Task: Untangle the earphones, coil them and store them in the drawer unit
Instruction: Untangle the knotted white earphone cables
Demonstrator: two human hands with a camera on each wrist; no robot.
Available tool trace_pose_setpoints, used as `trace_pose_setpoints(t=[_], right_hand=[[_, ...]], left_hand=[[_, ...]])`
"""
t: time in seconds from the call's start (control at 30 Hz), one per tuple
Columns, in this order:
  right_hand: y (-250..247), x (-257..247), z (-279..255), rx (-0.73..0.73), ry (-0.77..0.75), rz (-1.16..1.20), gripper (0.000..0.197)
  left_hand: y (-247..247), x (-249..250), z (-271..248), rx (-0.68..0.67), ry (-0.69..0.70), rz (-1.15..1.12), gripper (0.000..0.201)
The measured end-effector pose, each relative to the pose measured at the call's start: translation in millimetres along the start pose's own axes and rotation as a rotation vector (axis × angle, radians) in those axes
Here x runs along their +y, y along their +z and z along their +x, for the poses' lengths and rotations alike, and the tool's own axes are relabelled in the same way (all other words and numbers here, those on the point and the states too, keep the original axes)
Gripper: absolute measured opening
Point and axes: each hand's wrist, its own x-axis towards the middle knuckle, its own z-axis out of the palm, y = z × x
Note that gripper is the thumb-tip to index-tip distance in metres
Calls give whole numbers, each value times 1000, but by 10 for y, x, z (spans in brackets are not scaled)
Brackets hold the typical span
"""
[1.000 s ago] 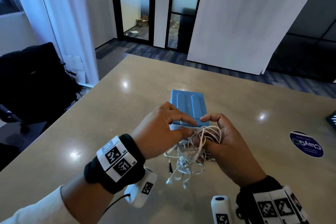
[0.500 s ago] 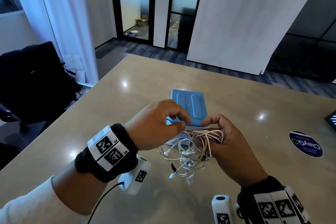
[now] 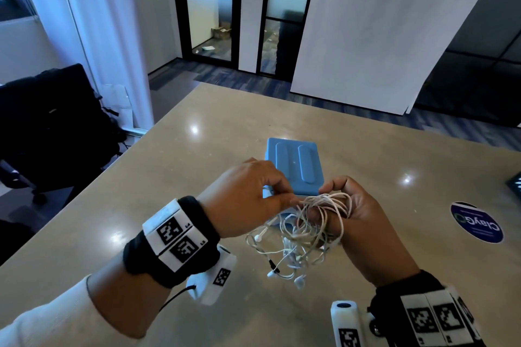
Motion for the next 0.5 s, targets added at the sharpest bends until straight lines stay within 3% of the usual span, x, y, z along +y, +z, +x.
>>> trace_pose_setpoints(t=[0.13,0.27,0.37,0.43,0.5], right_hand=[[-41,30,-3,47,34,-16,28],[-49,53,4,43,71,59,28],[-56,64,6,3,97,109,49],[-46,65,9,-12,109,169,51],[-30,47,15,-7,128,213,39]], left_hand=[[-72,-2,-8,-7,-64,-73,15],[-107,18,-19,-146,-147,-233,15],[-103,-33,0,-209,-190,-474,12],[-89,-51,18,-192,-195,-401,2],[-81,-53,26,-197,-178,-253,7]])
